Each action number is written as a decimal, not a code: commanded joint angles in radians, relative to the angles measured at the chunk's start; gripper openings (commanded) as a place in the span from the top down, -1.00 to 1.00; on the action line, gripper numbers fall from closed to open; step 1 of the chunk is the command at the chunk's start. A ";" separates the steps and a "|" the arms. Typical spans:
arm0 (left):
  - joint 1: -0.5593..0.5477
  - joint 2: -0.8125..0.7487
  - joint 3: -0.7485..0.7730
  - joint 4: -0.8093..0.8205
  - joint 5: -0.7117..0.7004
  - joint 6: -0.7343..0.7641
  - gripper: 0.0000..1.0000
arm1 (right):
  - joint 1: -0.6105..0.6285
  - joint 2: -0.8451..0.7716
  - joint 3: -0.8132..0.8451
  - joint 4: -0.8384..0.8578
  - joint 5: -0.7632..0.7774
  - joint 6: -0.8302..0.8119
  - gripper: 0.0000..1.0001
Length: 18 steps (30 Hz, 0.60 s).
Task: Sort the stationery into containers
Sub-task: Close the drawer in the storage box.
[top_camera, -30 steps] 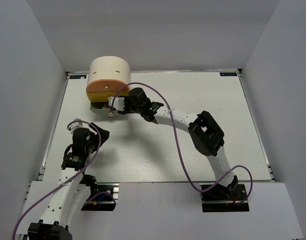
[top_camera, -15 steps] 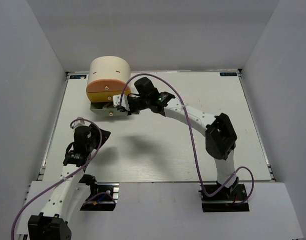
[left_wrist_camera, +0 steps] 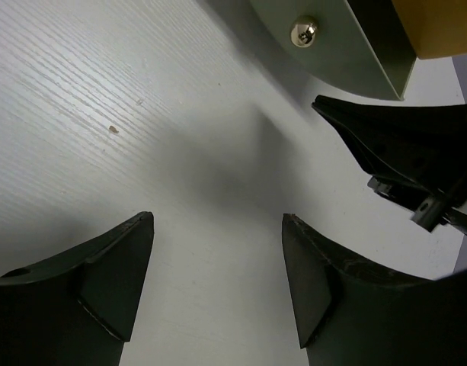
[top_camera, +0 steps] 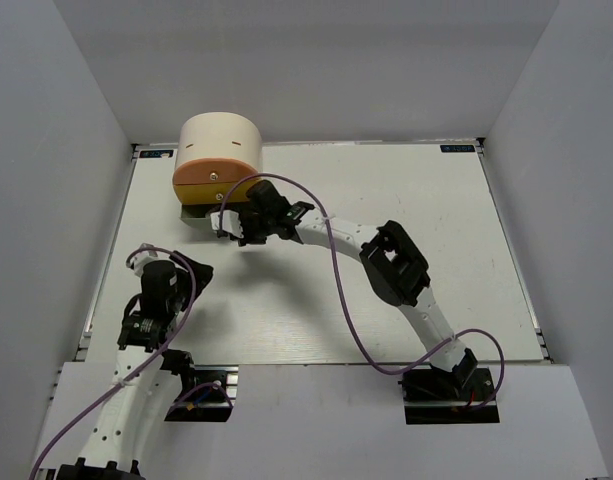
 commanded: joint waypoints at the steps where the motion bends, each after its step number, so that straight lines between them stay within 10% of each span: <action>1: 0.003 -0.011 0.062 -0.066 -0.056 -0.002 -0.56 | 0.016 0.015 0.041 0.162 0.145 0.035 1.00; 18: 0.003 -0.022 0.114 -0.150 -0.140 -0.002 -0.71 | 0.028 0.135 0.075 0.386 0.412 0.093 1.00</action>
